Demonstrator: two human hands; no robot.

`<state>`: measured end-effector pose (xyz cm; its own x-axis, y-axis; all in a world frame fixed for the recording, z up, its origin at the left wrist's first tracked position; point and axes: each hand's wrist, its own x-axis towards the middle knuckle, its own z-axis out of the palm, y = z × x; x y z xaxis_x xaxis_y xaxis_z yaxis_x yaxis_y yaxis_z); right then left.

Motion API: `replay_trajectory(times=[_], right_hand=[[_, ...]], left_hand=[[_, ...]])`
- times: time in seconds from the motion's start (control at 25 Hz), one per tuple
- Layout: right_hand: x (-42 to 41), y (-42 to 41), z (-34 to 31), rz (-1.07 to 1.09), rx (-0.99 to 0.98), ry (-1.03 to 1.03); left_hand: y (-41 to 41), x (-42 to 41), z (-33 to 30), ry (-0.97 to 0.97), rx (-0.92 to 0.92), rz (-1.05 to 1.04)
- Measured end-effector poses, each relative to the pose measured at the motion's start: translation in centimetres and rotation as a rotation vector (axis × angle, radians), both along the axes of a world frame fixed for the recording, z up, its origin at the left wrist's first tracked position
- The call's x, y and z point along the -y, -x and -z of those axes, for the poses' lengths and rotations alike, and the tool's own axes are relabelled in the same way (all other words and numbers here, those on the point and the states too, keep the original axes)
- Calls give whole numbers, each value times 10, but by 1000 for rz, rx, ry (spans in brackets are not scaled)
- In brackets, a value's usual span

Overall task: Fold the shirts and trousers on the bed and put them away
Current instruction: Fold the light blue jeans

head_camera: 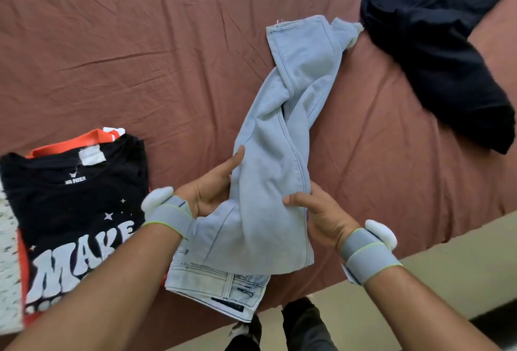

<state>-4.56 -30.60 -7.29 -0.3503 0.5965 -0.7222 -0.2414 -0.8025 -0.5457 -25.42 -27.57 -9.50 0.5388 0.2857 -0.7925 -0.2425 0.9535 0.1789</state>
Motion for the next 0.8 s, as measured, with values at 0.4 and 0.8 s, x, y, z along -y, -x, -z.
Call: replay_trajectory(times=[0.4,0.8], right_hand=[[8,-16,11,-539,365,63],[-152,29,60,-264,1113,-695]], left_hand=[[0,24,25,-137,-343,168],[-53,-110,43,-1108,-1229,365]])
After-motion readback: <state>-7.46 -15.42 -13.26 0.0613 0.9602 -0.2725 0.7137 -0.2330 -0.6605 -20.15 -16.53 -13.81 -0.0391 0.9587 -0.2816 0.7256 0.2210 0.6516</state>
